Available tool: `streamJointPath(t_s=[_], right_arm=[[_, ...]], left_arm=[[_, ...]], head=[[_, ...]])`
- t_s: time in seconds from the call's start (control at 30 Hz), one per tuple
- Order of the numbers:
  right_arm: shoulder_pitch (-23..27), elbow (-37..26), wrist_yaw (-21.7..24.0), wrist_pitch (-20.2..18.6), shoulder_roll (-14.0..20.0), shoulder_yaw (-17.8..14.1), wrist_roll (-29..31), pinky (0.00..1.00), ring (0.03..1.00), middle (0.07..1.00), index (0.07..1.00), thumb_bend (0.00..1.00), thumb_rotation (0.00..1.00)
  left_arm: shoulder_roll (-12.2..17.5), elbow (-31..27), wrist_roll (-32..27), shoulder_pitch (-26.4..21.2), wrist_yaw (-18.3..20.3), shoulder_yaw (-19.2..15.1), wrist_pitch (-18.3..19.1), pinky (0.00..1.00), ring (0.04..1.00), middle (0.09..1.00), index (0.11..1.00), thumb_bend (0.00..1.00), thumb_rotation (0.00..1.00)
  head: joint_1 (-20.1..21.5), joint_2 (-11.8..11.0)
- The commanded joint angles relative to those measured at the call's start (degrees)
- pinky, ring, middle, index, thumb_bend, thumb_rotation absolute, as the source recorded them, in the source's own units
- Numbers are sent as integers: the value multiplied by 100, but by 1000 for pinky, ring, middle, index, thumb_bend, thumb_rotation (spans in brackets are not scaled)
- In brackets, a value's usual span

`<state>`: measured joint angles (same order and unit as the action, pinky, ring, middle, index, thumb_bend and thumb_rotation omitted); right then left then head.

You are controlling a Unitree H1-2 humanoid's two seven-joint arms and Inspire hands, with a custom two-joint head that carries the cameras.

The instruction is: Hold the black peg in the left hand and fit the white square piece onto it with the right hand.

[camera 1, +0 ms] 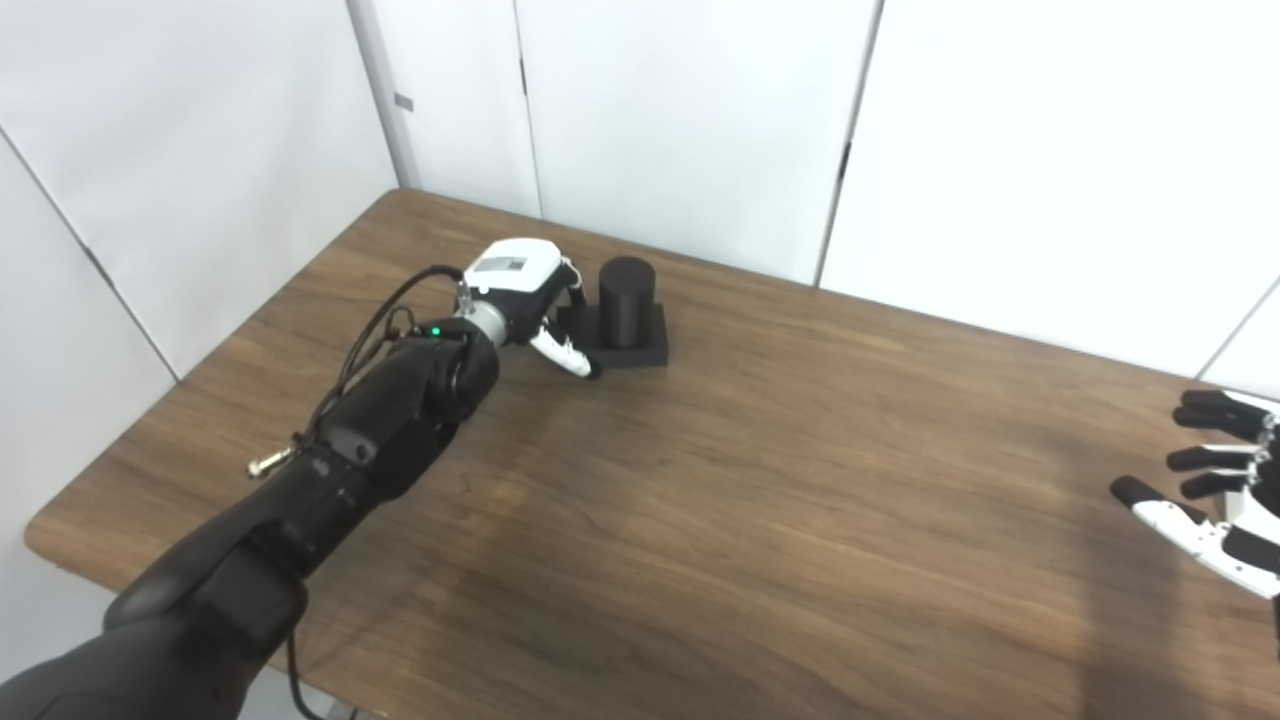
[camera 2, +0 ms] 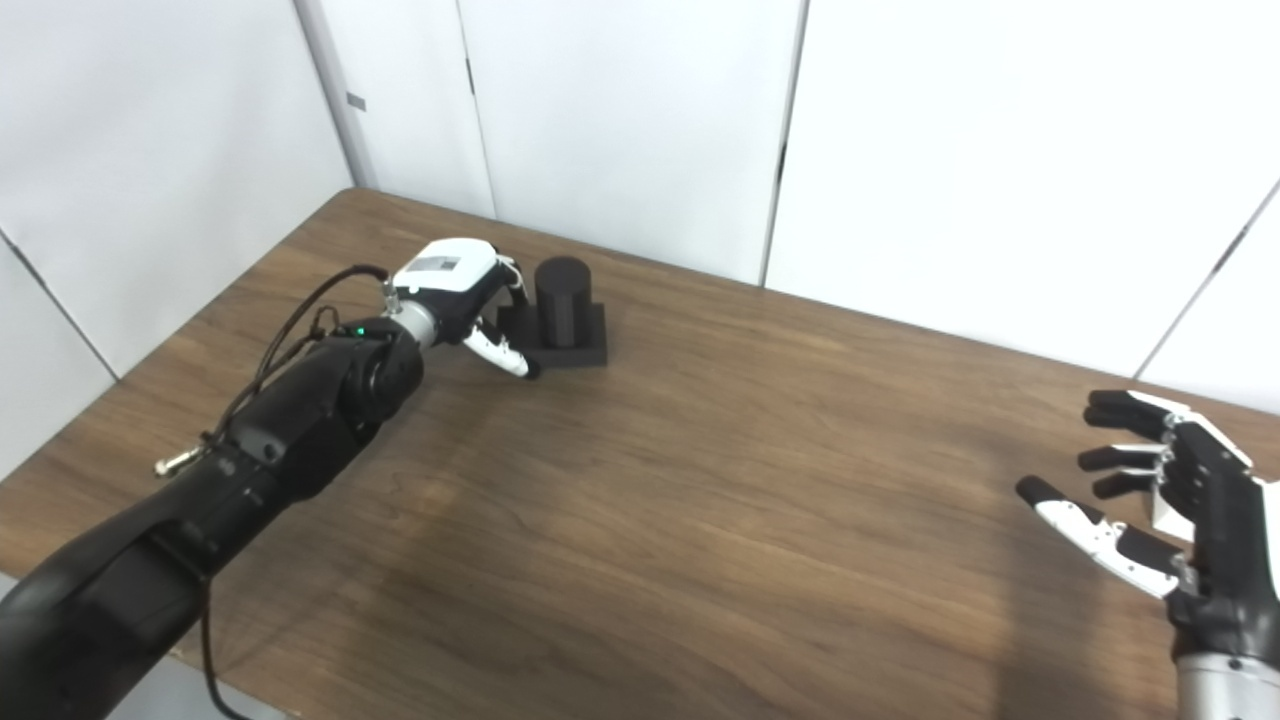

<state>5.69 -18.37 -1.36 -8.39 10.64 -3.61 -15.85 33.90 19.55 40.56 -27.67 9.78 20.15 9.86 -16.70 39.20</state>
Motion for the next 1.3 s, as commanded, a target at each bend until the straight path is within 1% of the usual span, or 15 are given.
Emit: streamJointPath(t_s=[0.0,0.07,0.17,0.33,0.47,0.5,0.57,0.63,0.77,1.0,1.2,1.27], right_arm=[[171,-176,-68,153,9,-18,-33,427,536,667,665,562,0],[178,-132,-50,207,19,-15,-1,424,536,665,665,559,0],[173,-108,6,256,62,1,50,434,548,689,683,534,0],[131,-199,51,79,46,-13,101,462,569,702,701,523,0],[116,-164,14,163,42,-6,73,466,572,706,704,524,0],[118,-137,-3,203,45,-6,58,465,573,706,704,527,0],[130,-62,-42,328,53,-10,48,457,569,704,698,537,0],[147,19,-73,450,70,-14,29,446,561,700,691,545,0],[166,95,-89,517,67,-30,13,444,559,697,687,552,0],[174,109,-88,545,52,-26,41,446,562,698,688,542,0],[195,153,-125,621,46,-11,-53,441,558,692,686,545,0],[195,159,-135,625,36,-8,-90,439,554,691,686,546,0]], left_arm=[[-125,-107,-137,123,258,225,-429,1000,975,893,483,523,52],[-118,-224,-119,116,361,319,-577,993,974,897,484,523,53],[-126,-338,-149,116,440,406,-745,962,965,896,486,523,55],[-219,-696,-297,163,759,492,-892,984,982,911,487,524,57],[-279,-846,-254,215,730,609,-1217,937,965,906,488,524,59],[-305,-904,-247,235,756,635,-1247,928,962,905,489,523,59],[-359,-1018,-226,277,803,678,-1308,939,967,907,490,522,59],[-416,-1070,-221,312,762,733,-1483,927,957,899,489,522,58],[-523,-1162,-205,363,869,861,-1695,925,959,897,489,521,60],[-695,-1471,-176,475,1114,1127,-1717,949,961,899,489,521,61],[-777,-1690,-63,523,1310,1352,-1727,940,951,906,490,521,61],[-792,-1753,26,512,1411,1466,-1688,956,963,911,490,521,61]], head=[[-4,8],[28,9],[65,19],[156,38],[259,42],[271,44],[296,57],[310,61],[338,67],[447,114],[606,167],[642,172]])
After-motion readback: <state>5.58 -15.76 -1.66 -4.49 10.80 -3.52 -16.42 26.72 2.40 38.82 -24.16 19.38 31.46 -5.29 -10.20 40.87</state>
